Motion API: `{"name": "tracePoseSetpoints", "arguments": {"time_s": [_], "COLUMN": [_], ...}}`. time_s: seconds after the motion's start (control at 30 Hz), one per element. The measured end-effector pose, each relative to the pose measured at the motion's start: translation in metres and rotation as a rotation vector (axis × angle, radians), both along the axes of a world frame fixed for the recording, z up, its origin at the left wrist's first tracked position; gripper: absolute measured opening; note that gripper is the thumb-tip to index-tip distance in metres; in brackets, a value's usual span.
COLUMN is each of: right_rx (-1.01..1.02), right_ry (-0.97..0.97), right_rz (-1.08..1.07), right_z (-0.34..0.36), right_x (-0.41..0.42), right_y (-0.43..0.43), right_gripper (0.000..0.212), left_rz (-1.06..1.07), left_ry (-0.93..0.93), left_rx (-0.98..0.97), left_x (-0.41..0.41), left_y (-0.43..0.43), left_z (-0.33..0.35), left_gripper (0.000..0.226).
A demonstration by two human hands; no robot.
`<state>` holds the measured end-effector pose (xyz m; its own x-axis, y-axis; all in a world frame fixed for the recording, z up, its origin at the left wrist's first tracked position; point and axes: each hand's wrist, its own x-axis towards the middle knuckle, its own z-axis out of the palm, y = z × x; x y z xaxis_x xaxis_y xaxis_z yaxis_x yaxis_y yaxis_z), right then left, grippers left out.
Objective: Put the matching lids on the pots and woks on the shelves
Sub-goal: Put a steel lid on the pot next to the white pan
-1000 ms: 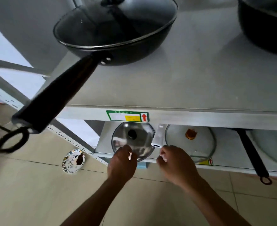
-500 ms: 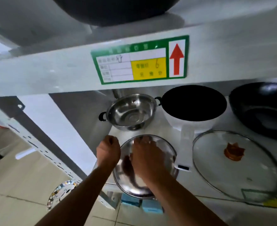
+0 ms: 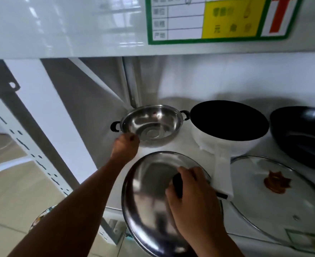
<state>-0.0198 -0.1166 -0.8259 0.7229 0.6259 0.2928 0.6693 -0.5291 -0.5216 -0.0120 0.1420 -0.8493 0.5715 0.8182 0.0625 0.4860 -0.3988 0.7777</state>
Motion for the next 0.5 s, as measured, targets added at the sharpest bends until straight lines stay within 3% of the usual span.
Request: {"name": "tracePoseSetpoints", "arguments": {"time_s": [0.17, 0.23, 0.3, 0.43, 0.5], "right_rx": [0.225, 0.317, 0.388, 0.448, 0.439], "right_ry": [0.013, -0.028, -0.089, -0.059, -0.057], "right_rz": [-0.12, -0.152, -0.193, -0.186, -0.168], "right_z": [0.001, 0.014, 0.029, 0.057, 0.065], "right_x": [-0.002, -0.002, 0.002, 0.011, 0.017], "right_y": [-0.005, -0.001, 0.005, 0.026, 0.042], "right_gripper": [0.033, 0.032, 0.031, 0.027, 0.03], "left_rz": [-0.022, -0.004, 0.034, -0.005, 0.054], "left_ry": [-0.003, -0.076, -0.17, -0.133, -0.154], "left_rx": [0.013, -0.073, -0.178, -0.083, -0.035], "left_x": [-0.039, -0.06, -0.081, -0.114, -0.123], "left_y": [-0.026, -0.04, -0.054, -0.082, -0.093], "left_z": [0.016, 0.017, 0.01, 0.001, -0.002], "left_gripper": [0.024, 0.02, 0.032, 0.016, 0.024]}}
